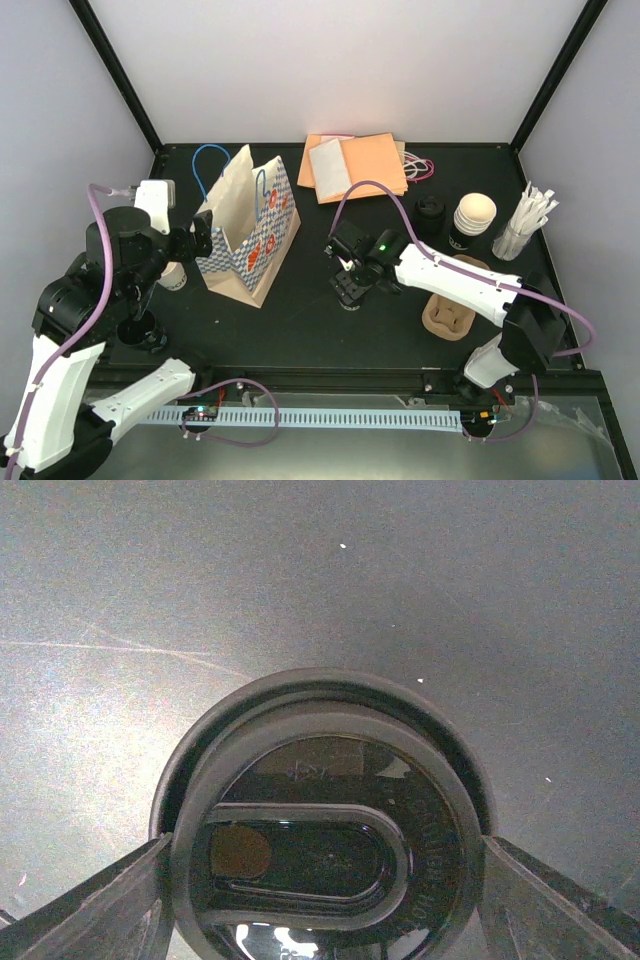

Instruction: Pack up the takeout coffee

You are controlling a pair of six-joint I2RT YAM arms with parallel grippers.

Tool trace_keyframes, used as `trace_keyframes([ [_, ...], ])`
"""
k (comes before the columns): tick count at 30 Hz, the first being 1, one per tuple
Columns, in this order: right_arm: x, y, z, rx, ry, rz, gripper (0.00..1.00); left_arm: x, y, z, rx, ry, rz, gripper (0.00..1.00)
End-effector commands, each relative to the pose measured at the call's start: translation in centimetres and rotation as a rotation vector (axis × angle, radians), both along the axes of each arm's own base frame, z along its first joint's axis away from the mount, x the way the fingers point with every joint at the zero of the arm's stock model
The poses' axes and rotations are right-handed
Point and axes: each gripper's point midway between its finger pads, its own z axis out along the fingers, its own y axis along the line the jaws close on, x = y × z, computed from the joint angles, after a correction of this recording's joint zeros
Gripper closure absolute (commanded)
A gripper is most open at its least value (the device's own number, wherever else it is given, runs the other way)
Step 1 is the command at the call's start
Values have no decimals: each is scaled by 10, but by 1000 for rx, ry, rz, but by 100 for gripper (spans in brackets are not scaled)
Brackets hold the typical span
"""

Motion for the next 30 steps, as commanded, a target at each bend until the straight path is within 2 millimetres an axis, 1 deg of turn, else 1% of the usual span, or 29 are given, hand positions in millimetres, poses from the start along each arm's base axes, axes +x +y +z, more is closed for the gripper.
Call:
trace_keyframes([
  [1, 2, 5, 5, -5, -19, 12, 19, 0, 7, -4, 35, 15, 25, 1],
  [16, 1, 4, -3, -21, 4, 2, 22, -2, 12, -9, 47, 22, 42, 1],
  [25, 2, 2, 5, -14, -15, -6, 27, 1, 13, -18, 63, 44, 54, 1],
  [30, 4, 2, 12, -3, -33, -15, 28, 2, 13, -22, 73, 59, 53, 1],
])
